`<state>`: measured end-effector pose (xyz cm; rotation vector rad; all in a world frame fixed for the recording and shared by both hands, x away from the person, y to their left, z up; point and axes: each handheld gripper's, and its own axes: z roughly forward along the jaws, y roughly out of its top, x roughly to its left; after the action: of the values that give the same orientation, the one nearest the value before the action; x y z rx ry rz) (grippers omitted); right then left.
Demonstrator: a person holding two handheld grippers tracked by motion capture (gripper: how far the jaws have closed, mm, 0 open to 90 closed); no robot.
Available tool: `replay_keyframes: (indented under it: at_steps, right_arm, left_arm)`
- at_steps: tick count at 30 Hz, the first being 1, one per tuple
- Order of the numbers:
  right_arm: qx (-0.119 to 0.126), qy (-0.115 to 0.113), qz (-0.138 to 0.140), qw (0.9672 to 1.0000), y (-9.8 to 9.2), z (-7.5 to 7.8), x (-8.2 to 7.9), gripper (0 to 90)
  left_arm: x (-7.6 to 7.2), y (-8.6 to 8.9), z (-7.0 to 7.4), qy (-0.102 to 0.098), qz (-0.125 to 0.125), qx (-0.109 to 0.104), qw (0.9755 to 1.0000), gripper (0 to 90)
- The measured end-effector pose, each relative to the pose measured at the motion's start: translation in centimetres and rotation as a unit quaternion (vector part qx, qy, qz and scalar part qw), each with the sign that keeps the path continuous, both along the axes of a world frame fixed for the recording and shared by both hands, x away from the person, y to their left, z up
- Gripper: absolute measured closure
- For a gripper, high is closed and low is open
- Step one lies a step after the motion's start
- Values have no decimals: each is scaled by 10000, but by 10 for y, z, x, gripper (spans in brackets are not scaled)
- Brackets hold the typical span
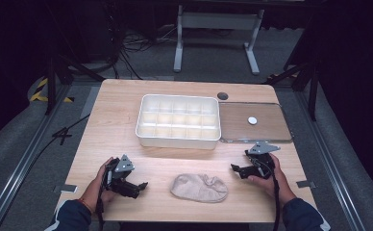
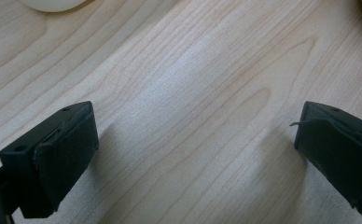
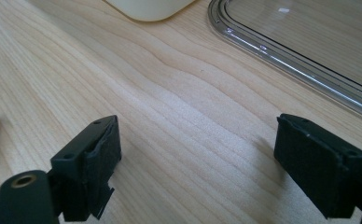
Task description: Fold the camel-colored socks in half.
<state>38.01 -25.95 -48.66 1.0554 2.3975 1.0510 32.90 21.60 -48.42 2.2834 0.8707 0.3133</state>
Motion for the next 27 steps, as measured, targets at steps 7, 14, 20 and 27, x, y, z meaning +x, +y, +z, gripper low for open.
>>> replay_keyframes:
  at_steps: [7,14,20,27]
  right_arm:
    - [1,-10,68,10000,-2,0,0,152]
    - [-13,16,91,10000,-2,0,-1,153]
    - [-15,47,100,9999,-3,1,-2,159]
    - [-13,69,99,9999,-3,3,-3,262]
  left_arm:
    - [1,1,0,-22,-78,28,10000,0]
    - [0,4,1,-32,-57,48,10000,0]
    - [0,4,1,-29,-61,45,10000,0]
    - [0,4,1,-28,-60,44,10000,0]
